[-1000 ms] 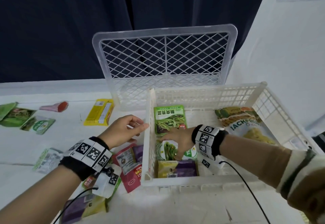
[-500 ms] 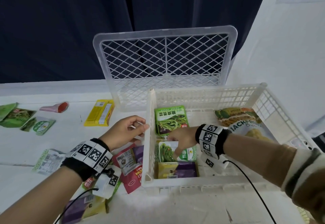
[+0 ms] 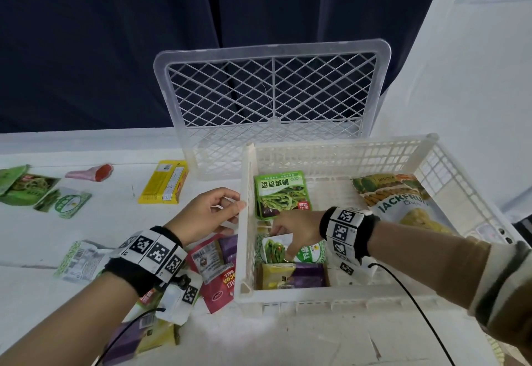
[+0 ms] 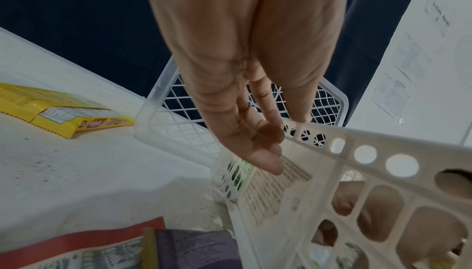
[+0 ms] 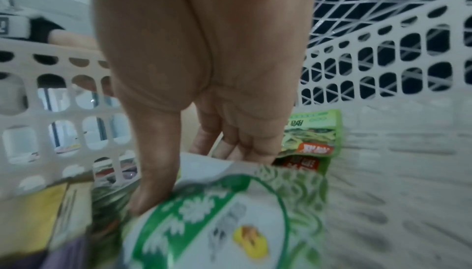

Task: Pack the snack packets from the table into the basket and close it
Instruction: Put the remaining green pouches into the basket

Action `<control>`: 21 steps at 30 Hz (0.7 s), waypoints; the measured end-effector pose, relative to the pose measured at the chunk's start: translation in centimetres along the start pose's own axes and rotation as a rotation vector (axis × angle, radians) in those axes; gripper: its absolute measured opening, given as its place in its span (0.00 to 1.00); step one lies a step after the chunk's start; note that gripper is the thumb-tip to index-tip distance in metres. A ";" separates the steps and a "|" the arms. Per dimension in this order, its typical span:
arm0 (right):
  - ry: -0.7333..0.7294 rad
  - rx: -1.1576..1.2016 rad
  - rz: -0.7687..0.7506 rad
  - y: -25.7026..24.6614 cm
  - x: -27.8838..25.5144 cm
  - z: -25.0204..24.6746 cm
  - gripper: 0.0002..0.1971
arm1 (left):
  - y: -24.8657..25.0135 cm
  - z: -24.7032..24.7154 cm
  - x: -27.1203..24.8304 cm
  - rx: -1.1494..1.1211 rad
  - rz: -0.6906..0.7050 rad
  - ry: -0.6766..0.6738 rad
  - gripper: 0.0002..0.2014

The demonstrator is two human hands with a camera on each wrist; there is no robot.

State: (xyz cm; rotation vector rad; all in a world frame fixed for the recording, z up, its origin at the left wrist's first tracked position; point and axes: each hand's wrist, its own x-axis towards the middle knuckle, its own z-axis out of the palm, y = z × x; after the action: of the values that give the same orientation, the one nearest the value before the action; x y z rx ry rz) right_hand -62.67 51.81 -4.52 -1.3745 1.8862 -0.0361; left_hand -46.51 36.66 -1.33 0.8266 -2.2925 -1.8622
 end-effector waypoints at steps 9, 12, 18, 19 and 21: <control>0.108 0.103 0.020 -0.2 1.2 -1.3 0.31 | 0.0 -0.1 0.1 -0.021 -0.007 -0.005 0.11; 0.093 0.084 0.038 0.0 1.3 -1.5 0.32 | 0.0 -0.1 0.2 -0.021 -0.007 -0.004 0.11; 0.262 -0.002 -0.015 -0.2 0.5 -0.5 0.28 | 0.0 -0.1 -0.1 0.026 0.002 0.018 0.12; 0.272 0.003 -0.030 -0.2 0.3 -0.3 0.23 | 0.0 0.0 -0.2 0.045 0.011 0.024 0.12; 0.237 -0.022 -0.026 -0.3 0.1 0.0 0.15 | 0.0 0.0 -0.5 0.113 0.042 0.035 0.12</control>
State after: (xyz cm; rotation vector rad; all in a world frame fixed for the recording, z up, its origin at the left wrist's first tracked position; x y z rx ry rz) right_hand -62.43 51.61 -4.46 -1.4623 2.0678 -0.1999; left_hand -46.05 36.86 -1.18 0.8100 -2.3937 -1.7010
